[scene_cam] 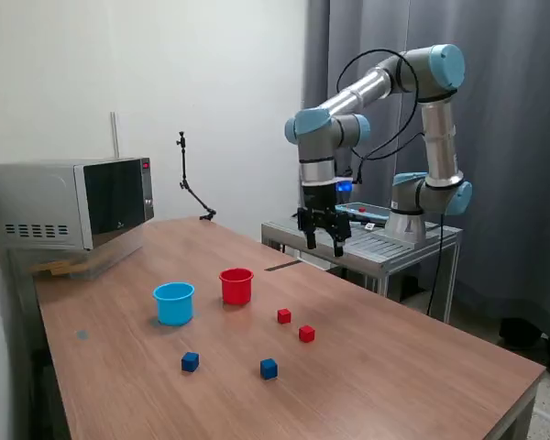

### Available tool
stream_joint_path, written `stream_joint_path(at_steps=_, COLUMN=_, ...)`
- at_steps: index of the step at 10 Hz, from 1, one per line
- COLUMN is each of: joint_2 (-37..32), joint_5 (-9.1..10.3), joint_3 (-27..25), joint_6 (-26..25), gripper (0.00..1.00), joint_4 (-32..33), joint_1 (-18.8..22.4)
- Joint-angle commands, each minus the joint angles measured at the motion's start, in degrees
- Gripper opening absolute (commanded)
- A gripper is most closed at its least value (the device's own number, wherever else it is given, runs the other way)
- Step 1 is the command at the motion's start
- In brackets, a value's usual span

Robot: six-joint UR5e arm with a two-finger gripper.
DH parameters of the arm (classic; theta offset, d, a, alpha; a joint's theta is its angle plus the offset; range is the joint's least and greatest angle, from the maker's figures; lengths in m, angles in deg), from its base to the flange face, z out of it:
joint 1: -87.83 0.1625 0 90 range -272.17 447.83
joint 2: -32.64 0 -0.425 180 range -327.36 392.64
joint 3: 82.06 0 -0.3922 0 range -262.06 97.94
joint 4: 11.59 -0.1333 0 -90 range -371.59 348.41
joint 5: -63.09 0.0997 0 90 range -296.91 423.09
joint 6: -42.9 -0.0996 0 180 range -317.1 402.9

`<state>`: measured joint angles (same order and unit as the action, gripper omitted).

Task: Place red objects in the red bin, and blue objects in the blue bin.

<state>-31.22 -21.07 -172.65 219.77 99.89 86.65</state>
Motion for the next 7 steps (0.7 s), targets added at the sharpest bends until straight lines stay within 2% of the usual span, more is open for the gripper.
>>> stream_joint_path(at_steps=1, joint_2=5.2, joint_5=0.05, joint_3=1.5, joint_6=-0.1, gripper=1.0, joint_4=2.7, joint_1=1.6)
stream_joint_path(at_steps=4, joint_2=6.6, joint_5=0.14, joint_3=3.5, joint_6=-0.1, gripper=1.0, joint_4=4.3, joint_1=1.3)
stream_joint_path(at_steps=7, joint_2=10.6, joint_5=0.58, joint_3=9.7, joint_6=0.6, gripper=1.0, joint_4=5.1, joint_1=2.7)
